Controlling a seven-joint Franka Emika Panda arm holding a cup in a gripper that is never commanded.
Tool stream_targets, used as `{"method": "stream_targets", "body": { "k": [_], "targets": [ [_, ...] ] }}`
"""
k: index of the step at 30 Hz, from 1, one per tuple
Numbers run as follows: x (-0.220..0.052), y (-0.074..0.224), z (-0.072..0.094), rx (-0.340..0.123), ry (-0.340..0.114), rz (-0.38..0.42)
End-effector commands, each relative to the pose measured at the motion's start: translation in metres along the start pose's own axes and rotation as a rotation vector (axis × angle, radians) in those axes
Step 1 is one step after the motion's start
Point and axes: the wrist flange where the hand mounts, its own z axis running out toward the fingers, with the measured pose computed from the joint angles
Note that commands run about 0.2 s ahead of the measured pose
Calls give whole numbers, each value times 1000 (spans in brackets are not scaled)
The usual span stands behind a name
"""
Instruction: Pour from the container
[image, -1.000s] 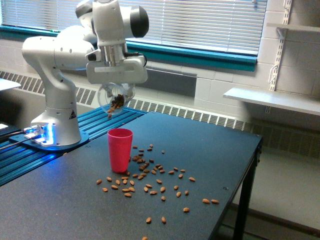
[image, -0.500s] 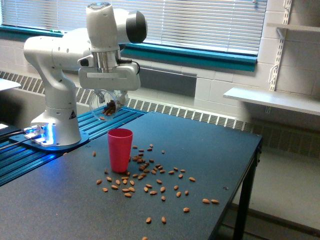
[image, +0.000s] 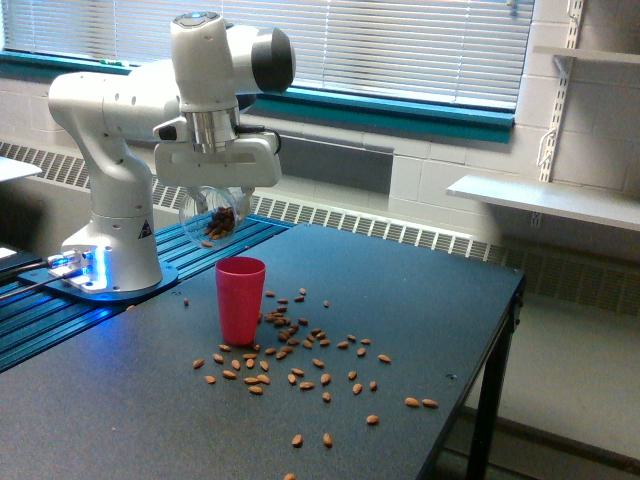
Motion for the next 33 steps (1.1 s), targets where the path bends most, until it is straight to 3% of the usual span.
{"method": "stream_targets", "body": {
  "k": [1, 18, 33],
  "targets": [
    [16, 4, 7, -3, -15, -56],
    [22, 3, 15, -17, -34, -105],
    [25, 6, 5, -24, -27, -112]
  ]
}}
